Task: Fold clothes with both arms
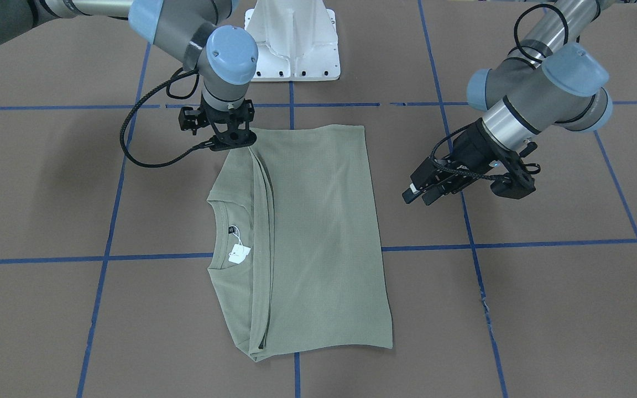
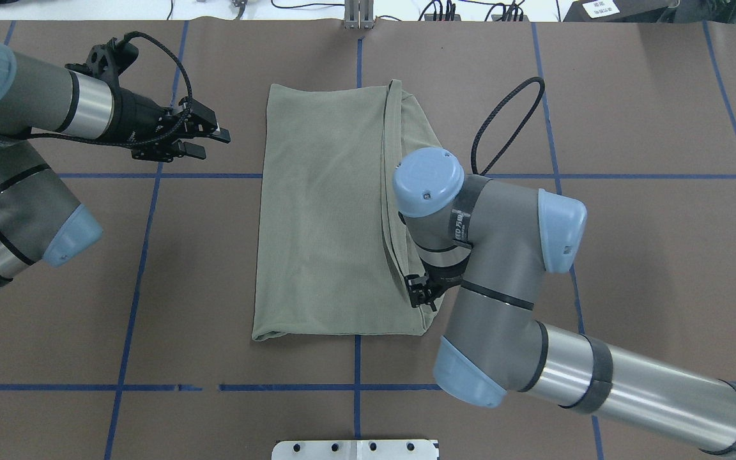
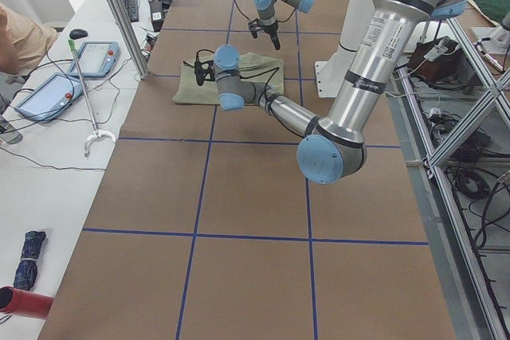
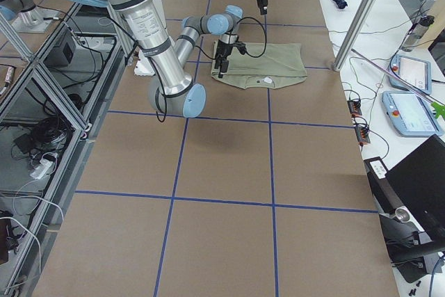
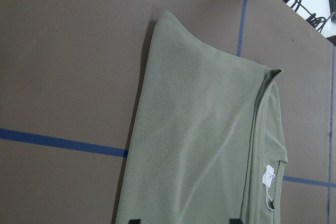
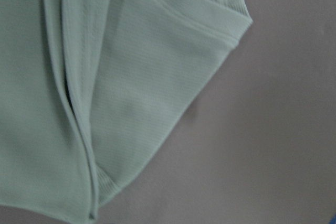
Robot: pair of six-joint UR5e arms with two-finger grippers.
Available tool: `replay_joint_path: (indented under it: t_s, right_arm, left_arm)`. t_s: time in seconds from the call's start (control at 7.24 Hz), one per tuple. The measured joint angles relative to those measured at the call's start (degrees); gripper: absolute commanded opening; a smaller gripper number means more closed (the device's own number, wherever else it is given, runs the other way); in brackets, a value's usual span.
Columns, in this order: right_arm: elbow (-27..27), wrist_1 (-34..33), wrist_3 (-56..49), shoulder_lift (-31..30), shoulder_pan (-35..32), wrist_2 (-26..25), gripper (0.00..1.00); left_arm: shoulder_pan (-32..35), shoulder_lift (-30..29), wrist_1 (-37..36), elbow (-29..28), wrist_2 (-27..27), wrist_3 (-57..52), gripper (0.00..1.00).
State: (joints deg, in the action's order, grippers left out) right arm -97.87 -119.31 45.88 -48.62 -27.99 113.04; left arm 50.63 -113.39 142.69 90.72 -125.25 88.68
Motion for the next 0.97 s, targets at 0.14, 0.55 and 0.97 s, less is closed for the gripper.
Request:
replay_joint_path:
  t_s: [0.14, 0.55, 0.97]
  right_arm:
    - [5.74, 2.98, 0.05, 4.13, -0.74, -0.39, 1.0]
    - [18.76, 11.82, 0.08, 10.69, -1.69, -1.15, 1.0]
    - [22.43, 12.68, -0.38, 11.02, -1.93, -1.86, 1.0]
  left_arm:
    - [0.0, 0.0, 0.02, 0.02, 0.0, 0.0, 0.64]
    - [-0.08, 0.01, -0.04, -0.01, 0.0, 0.0, 0.64]
    - [-0.09, 0.01, -0.05, -0.01, 0.0, 0.0, 0.64]
